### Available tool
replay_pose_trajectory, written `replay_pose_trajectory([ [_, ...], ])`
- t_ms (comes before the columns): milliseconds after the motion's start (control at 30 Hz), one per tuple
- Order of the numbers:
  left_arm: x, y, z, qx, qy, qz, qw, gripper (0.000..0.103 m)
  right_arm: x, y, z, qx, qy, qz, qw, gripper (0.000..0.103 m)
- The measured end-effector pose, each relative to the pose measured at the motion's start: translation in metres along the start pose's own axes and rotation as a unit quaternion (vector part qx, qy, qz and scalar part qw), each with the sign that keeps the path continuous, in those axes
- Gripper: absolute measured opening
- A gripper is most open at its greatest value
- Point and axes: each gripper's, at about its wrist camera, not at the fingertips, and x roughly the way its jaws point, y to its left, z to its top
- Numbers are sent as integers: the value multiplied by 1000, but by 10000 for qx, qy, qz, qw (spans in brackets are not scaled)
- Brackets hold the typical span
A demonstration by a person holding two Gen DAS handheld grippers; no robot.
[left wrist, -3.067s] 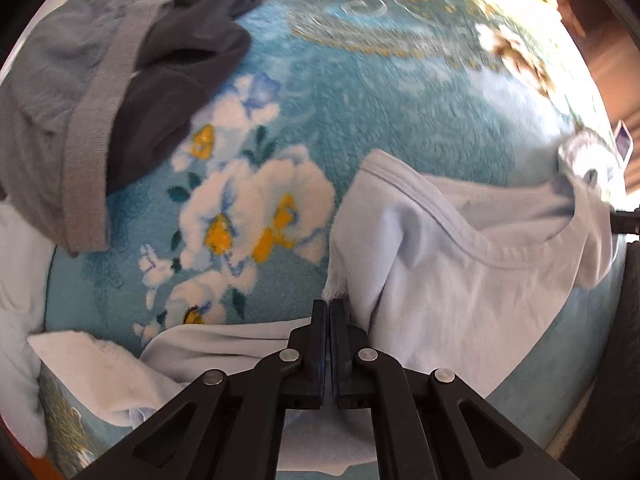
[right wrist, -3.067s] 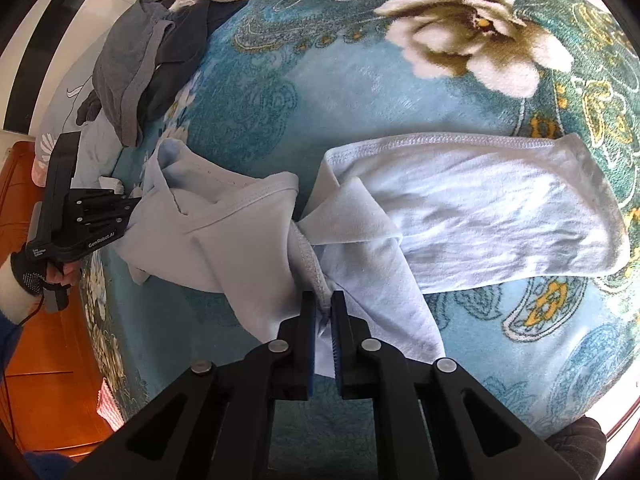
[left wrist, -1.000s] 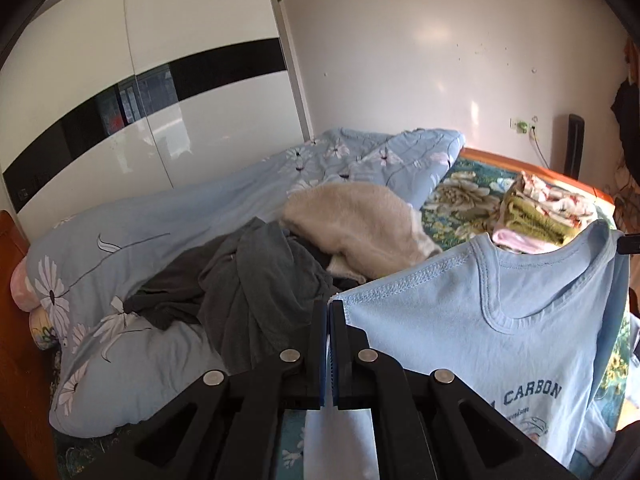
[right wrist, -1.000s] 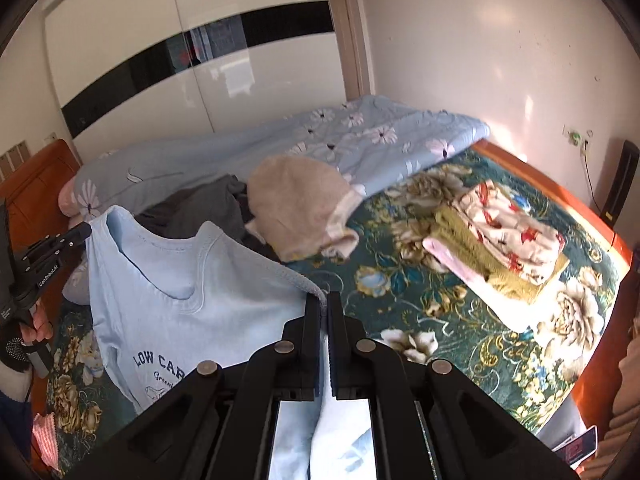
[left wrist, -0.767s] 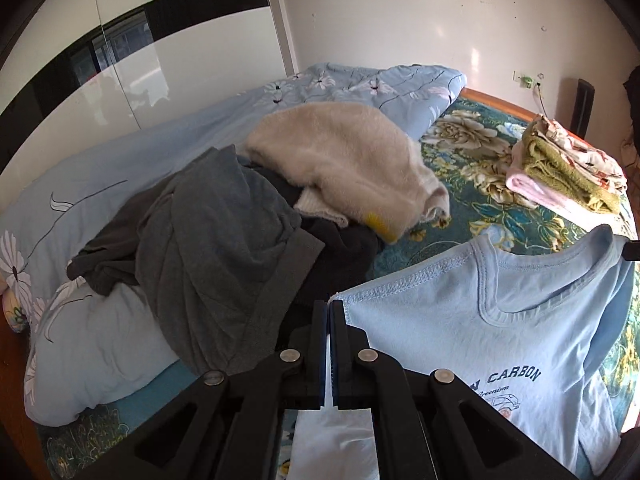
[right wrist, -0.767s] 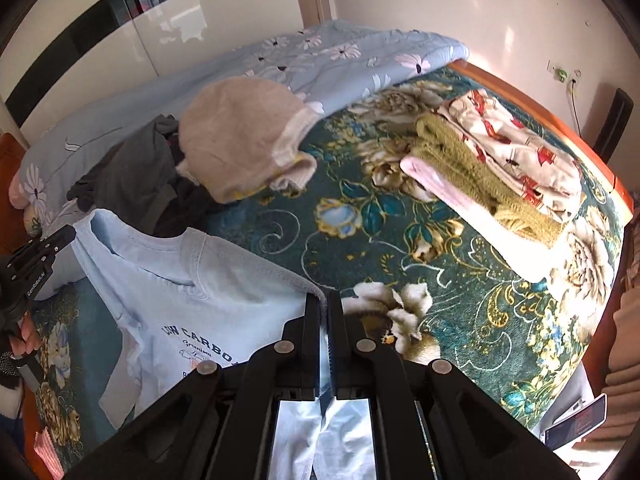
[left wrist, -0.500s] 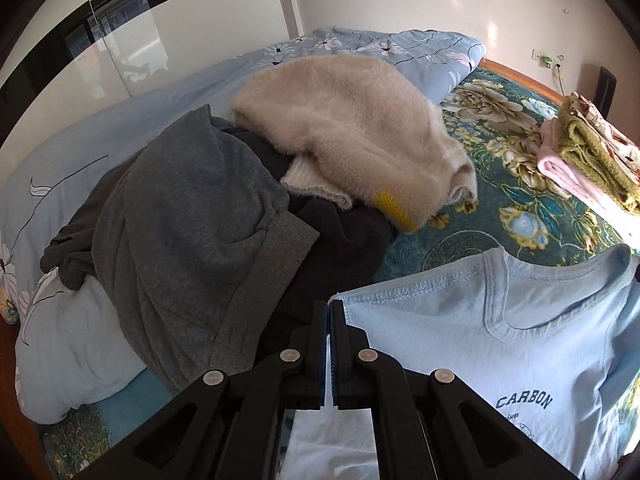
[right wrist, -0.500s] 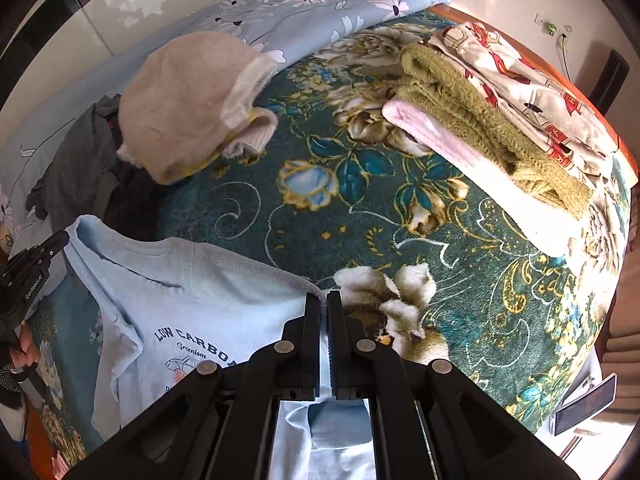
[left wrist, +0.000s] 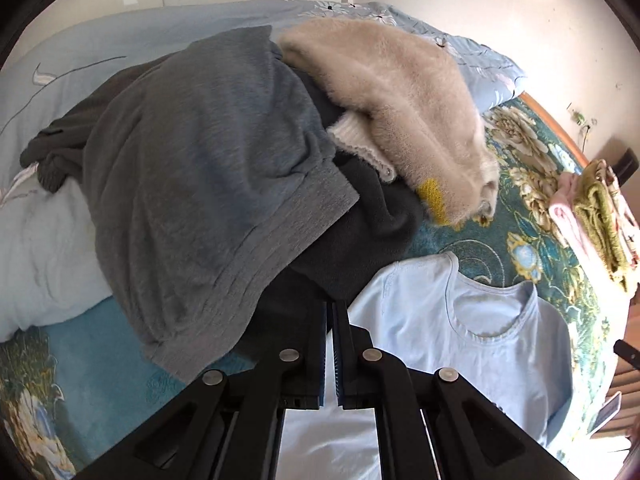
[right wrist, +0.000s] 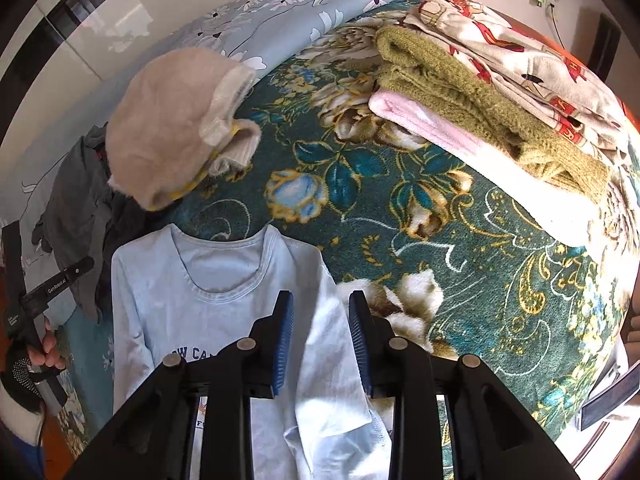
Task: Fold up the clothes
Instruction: 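Lower the held T-shirt onto the blanket with both grippers, then open both grippers and release the T-shirt flat on the blanket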
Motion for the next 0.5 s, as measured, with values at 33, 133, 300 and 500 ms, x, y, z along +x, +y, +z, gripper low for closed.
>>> replay_pose_trajectory([
  [33, -10, 10, -9, -109, -35, -99, 9999, 13, -4, -7, -13, 60, -21, 113, 9999, 30],
  [133, -27, 65, -63, -709, 57, 27, 9975, 39, -14, -26, -50, 241, -38, 396, 9989, 36],
  [300, -26, 142, -174, -1521, 846, 666, 9825, 40, -3, -38, -102, 564, 298, 425, 9971, 36],
  [500, -20, 158, -243, -2103, 1309, 490, 9676, 44, 10, -49, -159, 928, 664, 474, 9923, 36],
])
